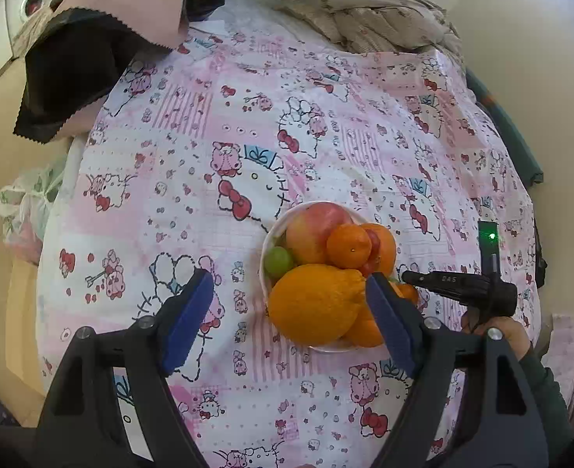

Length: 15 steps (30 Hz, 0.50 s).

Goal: Organize fruits
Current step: 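Set the mandarin on top of the pile with the right gripper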

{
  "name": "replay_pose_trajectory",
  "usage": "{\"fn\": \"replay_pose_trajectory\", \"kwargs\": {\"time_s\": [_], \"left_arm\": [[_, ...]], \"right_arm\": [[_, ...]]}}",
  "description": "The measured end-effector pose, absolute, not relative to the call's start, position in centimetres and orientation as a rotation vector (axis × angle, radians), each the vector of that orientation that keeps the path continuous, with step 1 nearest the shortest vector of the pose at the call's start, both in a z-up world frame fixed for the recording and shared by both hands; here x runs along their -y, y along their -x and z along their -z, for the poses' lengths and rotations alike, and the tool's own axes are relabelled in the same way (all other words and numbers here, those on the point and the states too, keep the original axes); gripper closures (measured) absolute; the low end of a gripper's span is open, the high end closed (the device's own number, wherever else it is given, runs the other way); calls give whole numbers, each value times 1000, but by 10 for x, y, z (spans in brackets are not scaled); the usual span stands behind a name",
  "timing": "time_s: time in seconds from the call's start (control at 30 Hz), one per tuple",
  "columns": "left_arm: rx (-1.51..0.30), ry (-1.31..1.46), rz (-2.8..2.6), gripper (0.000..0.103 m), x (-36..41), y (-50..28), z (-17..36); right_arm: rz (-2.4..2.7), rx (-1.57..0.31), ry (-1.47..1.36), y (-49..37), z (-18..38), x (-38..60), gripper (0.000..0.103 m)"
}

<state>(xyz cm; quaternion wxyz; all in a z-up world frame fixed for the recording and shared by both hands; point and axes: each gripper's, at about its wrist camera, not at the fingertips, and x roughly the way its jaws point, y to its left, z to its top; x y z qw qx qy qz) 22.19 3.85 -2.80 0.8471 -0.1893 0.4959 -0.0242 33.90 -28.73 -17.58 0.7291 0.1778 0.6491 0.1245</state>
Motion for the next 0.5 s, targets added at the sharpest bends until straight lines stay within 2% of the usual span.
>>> {"fn": "replay_pose_trajectory", "kwargs": {"time_s": [0.2,0.3,0.33,0.37,0.47,0.5], "left_arm": [[-1044,425,50,25,-44,-223,26],[-1041,430,51,25,-45,-223,25],[-1043,434,53,25,-45,-224,25],[-1045,439,55,25,-45,-224,25],[-1046,447,59,25,-44,-224,25],[-1043,442,60,25,-43,-224,24]], "right_arm": [[-272,-1385,-452,-341,168,306,100],[-281,-1412,-435,-337,159,306,74],[-304,-1431,-401,-333,156,300,53],[-308,-1443,-369,-332,155,291,48],[-303,-1495,-276,-326,160,276,48],[-278,-1510,-249,-325,165,274,51]]}}
